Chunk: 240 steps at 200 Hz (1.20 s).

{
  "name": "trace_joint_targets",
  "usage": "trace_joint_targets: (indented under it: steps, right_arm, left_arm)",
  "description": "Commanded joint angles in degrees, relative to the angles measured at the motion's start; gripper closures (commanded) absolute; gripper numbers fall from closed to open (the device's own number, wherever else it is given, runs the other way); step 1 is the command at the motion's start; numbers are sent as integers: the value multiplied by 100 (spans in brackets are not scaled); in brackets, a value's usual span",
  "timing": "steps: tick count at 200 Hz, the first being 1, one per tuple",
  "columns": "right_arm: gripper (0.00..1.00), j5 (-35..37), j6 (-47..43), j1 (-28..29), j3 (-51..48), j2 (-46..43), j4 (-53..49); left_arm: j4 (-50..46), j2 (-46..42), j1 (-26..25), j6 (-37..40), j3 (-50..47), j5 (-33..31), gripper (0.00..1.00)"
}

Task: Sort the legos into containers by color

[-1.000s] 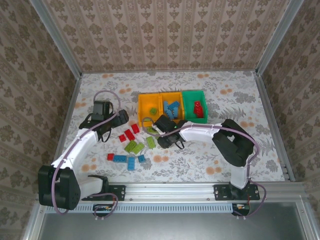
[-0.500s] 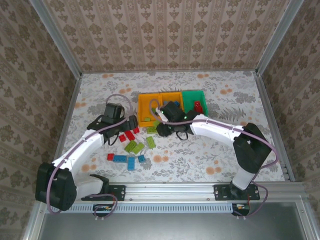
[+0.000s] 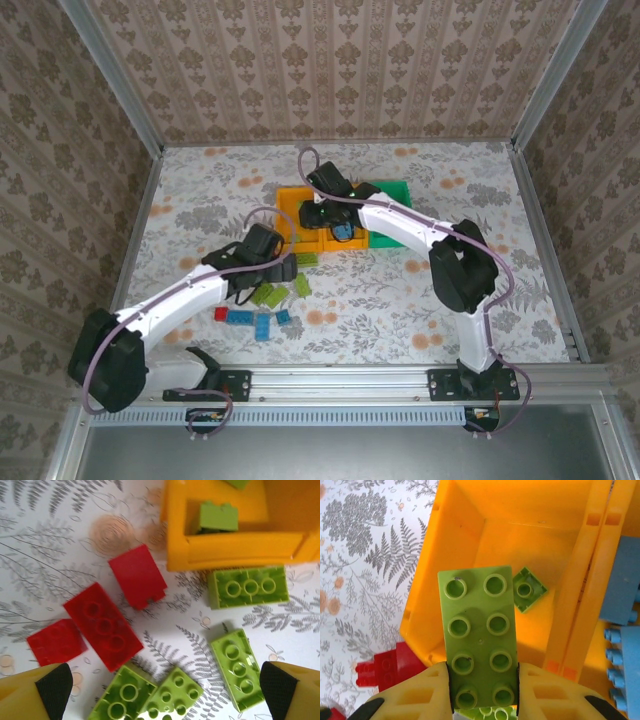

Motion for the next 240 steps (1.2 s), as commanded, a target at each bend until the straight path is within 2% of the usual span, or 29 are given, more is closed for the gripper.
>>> trace_joint_targets:
  steps: [1, 9, 42, 72, 138, 191, 240]
  right_arm:
    - [59, -161, 451, -118, 266, 194, -176]
    - [50, -270, 482, -149, 263, 197, -126]
    - [32, -272, 539, -220, 89, -98, -56]
    - [27, -276, 654, -383, -337, -590, 54]
    - [26, 66, 556, -762, -1496, -1947, 124]
    - [26, 550, 351, -876, -2226, -2916, -102]
    - [26, 855, 257, -908, -2896, -3611, -46]
  left_arm:
    - [-60, 287, -303, -289, 248, -223, 2]
    - [-76, 434, -435, -299, 322, -240, 3]
    - [-57, 1066, -856, -427, 647, -224, 6]
    - [-160, 1594, -1025, -683, 909, -72, 9]
    - [-86, 2234, -1159, -1026, 1050, 63, 16]
    - [214, 2691, -1101, -1033, 1066, 249, 35]
    - [376, 2704, -1032, -917, 1061, 264, 67]
